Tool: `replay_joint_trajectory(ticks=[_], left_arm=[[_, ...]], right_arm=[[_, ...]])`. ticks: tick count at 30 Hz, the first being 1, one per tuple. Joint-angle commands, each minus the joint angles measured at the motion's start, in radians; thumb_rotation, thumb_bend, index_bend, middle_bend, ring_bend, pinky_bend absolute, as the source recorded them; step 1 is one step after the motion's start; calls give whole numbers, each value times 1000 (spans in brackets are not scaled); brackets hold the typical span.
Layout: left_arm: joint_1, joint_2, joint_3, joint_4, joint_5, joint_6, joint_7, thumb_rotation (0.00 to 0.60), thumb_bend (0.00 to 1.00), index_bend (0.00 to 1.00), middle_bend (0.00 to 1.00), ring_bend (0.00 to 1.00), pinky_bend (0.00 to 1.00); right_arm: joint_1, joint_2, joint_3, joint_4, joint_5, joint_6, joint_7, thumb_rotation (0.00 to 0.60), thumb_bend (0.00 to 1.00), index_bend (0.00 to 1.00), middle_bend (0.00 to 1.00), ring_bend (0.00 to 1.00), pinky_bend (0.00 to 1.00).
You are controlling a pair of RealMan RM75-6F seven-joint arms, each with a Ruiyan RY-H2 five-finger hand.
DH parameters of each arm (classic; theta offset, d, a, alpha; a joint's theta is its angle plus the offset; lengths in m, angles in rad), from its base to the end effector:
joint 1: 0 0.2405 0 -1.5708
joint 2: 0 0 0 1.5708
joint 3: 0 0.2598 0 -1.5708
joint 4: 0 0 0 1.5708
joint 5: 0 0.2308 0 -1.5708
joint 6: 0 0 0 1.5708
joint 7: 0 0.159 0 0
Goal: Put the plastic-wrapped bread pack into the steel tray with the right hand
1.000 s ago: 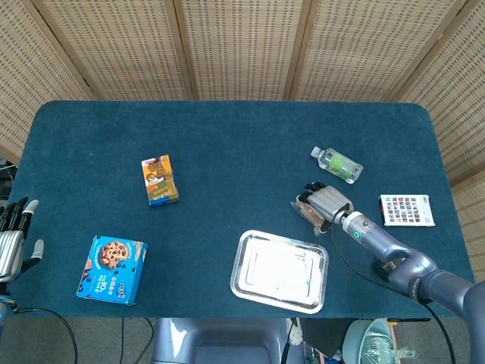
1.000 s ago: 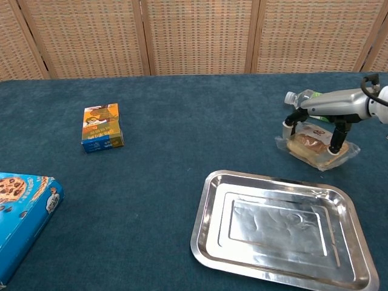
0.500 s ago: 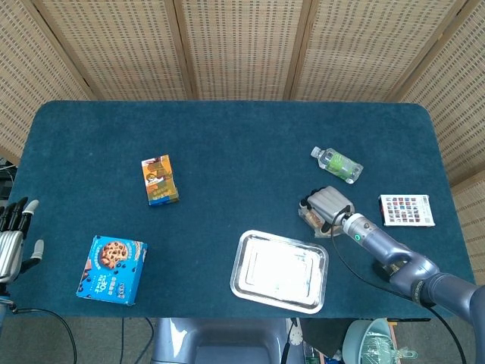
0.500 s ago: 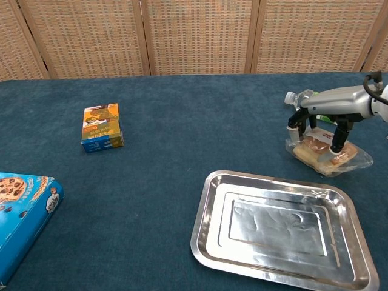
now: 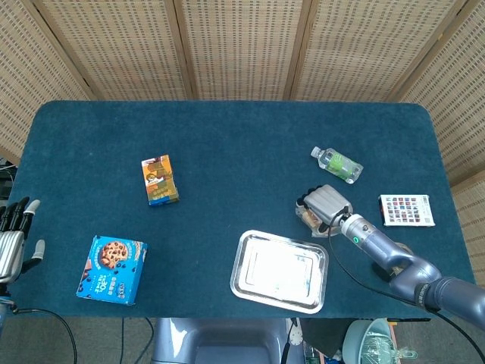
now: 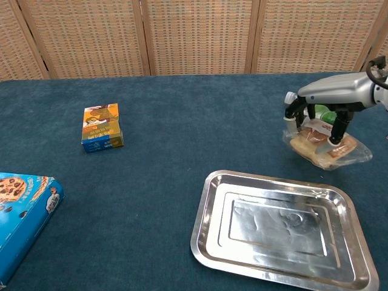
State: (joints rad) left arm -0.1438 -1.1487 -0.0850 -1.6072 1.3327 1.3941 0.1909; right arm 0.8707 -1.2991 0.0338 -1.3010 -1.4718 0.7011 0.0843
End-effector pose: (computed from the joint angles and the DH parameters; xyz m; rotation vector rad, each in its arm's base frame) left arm -0.3342 0.2238 0.1337 -1.3656 -0.8672 -0.7165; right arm -0.1965 -0.4092 0.0171 2.1715 -0.7681 0.6723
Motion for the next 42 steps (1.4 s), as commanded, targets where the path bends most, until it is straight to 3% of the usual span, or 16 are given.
replay_joint_trajectory(ticks=[1,10,21,42], left_arm=[[-3,1,2,1,0,-7,-2,600,495,0,0,0,0],[-13,8,10,5,16,-28,-24,600,495,0,0,0,0],[-14,16,20,8,37,-31,-48,600,495,0,0,0,0],[-5,22,21,9,46,-11,-62,600,495,0,0,0,0]], right_arm=[[-5,36,13,-56,26,9,-52,600,229,441,521,313,356],[-28,126,53,-266,144,62,-256,600,229,441,521,313,356],[-79,166,45,-497,220,181,-474,600,229,441,521,313,356],[-111,120,11,-645,191,253,-622,600,229,441,521,313,356]])
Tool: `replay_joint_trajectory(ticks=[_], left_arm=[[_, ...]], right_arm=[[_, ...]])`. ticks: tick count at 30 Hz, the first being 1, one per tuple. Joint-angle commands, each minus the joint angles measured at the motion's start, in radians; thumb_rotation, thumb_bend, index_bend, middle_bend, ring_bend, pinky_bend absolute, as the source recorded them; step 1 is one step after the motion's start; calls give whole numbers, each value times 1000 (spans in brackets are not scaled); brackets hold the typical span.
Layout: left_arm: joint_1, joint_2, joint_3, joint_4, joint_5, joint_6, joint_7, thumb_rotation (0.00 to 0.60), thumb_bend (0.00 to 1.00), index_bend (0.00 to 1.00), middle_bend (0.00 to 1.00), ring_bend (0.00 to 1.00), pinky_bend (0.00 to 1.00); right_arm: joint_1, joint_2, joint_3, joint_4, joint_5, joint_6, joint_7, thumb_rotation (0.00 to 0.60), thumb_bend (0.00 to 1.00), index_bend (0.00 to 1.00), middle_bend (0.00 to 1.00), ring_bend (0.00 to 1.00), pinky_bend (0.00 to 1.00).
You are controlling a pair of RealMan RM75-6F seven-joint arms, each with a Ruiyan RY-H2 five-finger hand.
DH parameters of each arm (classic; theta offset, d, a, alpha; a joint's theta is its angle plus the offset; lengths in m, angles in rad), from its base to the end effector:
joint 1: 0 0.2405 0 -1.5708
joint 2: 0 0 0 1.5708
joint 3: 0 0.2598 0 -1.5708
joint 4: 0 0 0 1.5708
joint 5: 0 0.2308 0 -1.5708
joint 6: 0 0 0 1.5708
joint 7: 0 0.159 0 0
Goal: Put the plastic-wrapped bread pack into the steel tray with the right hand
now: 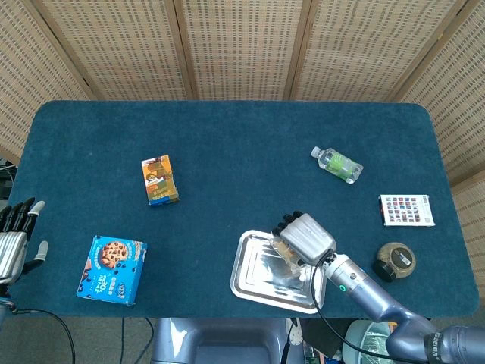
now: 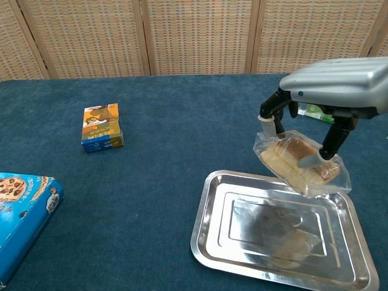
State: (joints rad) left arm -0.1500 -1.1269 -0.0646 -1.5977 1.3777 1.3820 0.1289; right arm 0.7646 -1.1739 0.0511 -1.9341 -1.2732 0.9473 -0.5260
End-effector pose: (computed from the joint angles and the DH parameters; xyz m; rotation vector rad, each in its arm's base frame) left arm -0.3336 0.2222 0.1353 -1.4086 -0.8816 -0.7463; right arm -0.1097 -0.2984 0.0249 2.1842 -0.6152 0.8457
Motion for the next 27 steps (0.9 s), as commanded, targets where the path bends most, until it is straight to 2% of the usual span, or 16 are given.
replay_joint_trajectory(ticks=[1,27], left_arm=[[1,1,0,-1,1,3,0,600,495,0,0,0,0],[20,15,17,-11,63,53,-16,600,495,0,0,0,0]], right_arm=[[-6,-6,-8,-16,-10,10,-16,600,229,441,521,313,356],[-93,-70,-77,-116,-40,117,-201,600,228,441,518,313,356]])
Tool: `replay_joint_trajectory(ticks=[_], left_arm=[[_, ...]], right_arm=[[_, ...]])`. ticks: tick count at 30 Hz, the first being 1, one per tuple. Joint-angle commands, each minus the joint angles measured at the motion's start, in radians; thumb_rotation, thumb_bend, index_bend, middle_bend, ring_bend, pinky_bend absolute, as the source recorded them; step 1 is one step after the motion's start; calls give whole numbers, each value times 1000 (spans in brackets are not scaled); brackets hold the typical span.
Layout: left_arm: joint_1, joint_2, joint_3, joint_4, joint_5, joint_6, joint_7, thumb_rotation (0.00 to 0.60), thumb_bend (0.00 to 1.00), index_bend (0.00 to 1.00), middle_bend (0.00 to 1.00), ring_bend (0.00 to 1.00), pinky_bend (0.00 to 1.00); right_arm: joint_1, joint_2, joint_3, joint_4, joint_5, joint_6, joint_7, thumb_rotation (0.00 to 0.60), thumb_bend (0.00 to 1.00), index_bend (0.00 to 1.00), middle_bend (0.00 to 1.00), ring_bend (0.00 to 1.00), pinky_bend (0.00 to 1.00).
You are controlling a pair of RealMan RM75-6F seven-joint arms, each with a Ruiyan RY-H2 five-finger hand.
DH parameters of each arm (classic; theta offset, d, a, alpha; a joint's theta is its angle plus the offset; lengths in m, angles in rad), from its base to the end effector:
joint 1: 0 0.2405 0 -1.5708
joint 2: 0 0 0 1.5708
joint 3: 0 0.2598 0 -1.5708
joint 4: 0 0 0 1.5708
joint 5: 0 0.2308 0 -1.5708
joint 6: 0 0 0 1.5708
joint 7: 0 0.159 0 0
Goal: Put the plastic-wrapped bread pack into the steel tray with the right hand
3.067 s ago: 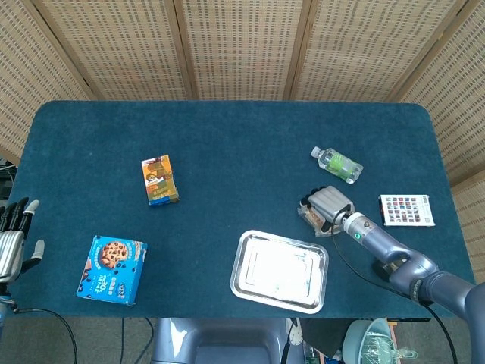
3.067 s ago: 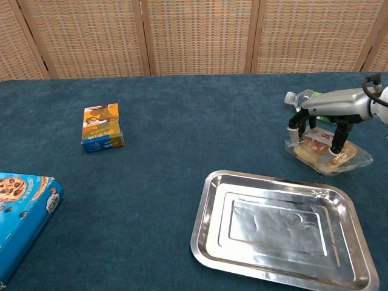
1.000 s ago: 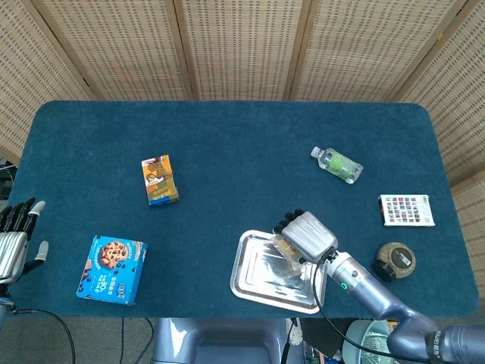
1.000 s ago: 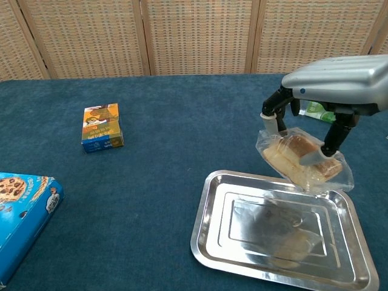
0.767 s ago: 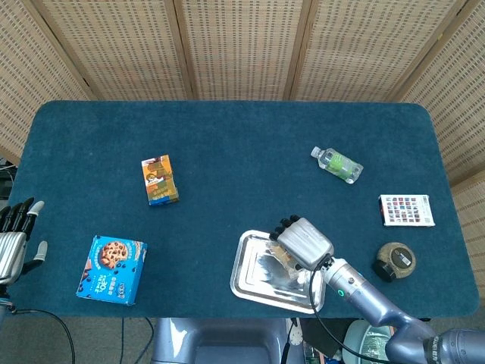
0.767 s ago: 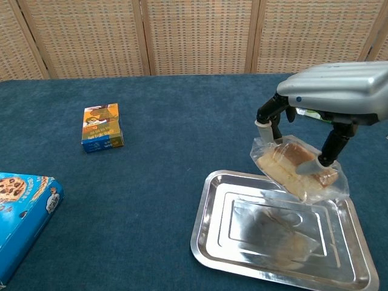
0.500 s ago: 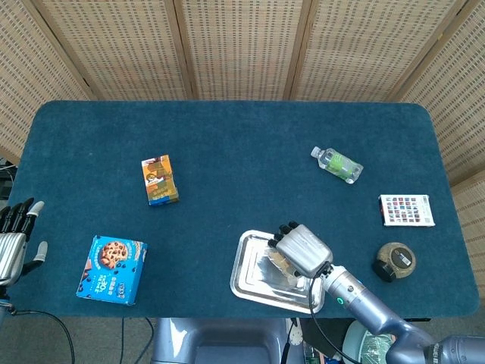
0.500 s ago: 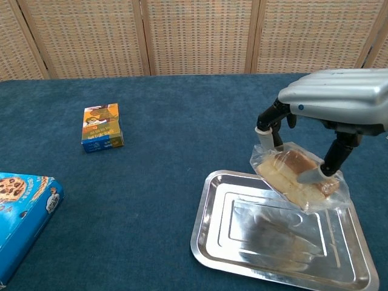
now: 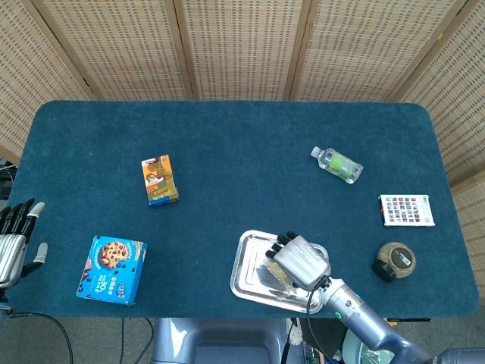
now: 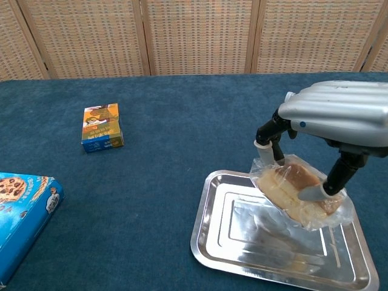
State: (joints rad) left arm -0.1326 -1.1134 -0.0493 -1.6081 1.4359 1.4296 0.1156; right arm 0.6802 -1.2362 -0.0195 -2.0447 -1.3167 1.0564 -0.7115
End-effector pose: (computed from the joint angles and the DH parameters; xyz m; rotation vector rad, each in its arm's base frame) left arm -0.3268 0.2134 0.1399 -1.4267 -0.8466 -0.7852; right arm -0.1042 -0.2493 0.0125 2.1910 -0.5778 0.8573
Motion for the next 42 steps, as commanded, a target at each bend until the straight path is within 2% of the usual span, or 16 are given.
replay_joint_trajectory(ticks=[1,4,6,9,12,18,22,32,42], left_arm=[[3,2,3,-1,9,8,-2,600,495,0,0,0,0],[4,3,2,-4,12,11,-2,600,494,0,0,0,0],[4,2,2,-5,10,10,-1,600,495,0,0,0,0],[4,3,1,-7,9,9,-1,600,495,0,0,0,0],[4,4,0,-7,9,9,-1,600,495,0,0,0,0],[5,4,0,-7,9,10,-4,600,495,0,0,0,0],[7,3,0,-5,8,11,-4,600,495,0,0,0,0],[12,1,-1,-20,17,29,18,600,495,0,0,0,0],[7,-5,-2,-25,13,19,39,600,495,0,0,0,0]], right_arm=[[-11,-7,-8,-8,22,3,-13,600,227,439,506,312,356],[-4,5,0,-20,77,-21,-8,600,224,318,349,245,311],[2,10,5,-24,102,-30,-11,600,222,180,228,155,240],[8,10,15,-25,119,-34,-8,600,221,91,138,80,187],[9,9,19,-23,122,-30,-10,600,221,54,87,42,154],[4,20,28,-27,118,-8,-9,600,220,46,64,28,147],[-5,61,40,-28,107,13,15,600,221,46,64,29,147],[-99,236,73,55,-28,139,249,600,222,45,61,29,147],[-226,360,72,134,-76,268,469,600,222,45,60,29,147]])
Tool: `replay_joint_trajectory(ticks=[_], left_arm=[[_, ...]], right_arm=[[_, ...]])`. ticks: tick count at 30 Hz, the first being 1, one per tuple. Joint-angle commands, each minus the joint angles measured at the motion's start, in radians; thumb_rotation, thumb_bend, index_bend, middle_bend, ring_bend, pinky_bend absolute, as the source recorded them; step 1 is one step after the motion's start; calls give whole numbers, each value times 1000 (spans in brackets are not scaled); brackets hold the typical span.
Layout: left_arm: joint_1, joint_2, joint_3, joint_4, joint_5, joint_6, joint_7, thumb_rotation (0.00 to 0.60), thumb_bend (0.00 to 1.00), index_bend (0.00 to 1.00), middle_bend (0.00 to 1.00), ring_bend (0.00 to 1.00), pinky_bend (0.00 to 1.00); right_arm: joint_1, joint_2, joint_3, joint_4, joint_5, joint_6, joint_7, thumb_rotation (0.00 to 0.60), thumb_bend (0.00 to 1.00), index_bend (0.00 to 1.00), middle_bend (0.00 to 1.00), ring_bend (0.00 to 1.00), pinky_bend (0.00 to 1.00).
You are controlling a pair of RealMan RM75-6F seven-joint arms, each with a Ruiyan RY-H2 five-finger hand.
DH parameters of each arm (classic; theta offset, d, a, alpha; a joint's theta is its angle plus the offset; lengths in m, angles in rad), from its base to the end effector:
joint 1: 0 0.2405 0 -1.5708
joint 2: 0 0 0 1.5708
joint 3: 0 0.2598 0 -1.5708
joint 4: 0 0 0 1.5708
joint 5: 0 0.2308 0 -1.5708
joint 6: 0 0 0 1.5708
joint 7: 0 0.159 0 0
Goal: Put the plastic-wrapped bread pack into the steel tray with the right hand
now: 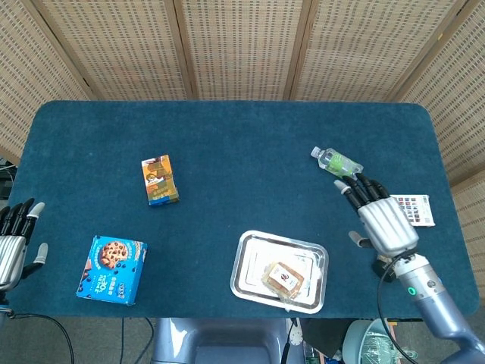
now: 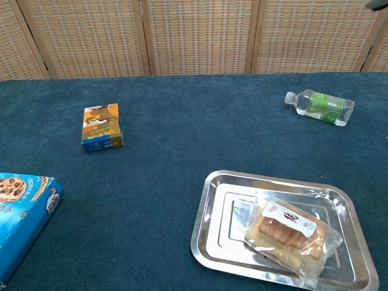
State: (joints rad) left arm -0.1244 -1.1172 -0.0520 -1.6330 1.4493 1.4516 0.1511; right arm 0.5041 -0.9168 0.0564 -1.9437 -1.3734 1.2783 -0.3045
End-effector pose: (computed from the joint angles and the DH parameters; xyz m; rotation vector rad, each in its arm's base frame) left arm -0.3191 0.2107 0.1384 -1.4261 -0.8236 -0.7948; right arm -0.1888 -0.2917 0.1481 1.7271 -0.6546 0.9078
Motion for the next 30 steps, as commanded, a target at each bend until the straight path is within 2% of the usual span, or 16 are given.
replay_joint_trajectory(ticks=[1,7,16,30], left_arm=[[-3,-2,0,-1,-1,-5,5,600,495,0,0,0,0],[-11,-7,0,-1,-8,-21,18,600,495,0,0,0,0],[-20,-9,-3,1,-16,-38,27,600,494,0,0,0,0],[-18,-7,0,-8,1,-21,35,600,495,0,0,0,0]], right_arm=[[-60,46,-6,38,-24,55,76,600,222,45,60,29,147],[-150,62,-18,90,-53,160,151,600,222,45,61,29,136],[-289,5,-49,220,-71,277,251,600,222,46,61,28,111],[-387,-45,-49,292,-92,328,269,600,222,48,61,29,86]])
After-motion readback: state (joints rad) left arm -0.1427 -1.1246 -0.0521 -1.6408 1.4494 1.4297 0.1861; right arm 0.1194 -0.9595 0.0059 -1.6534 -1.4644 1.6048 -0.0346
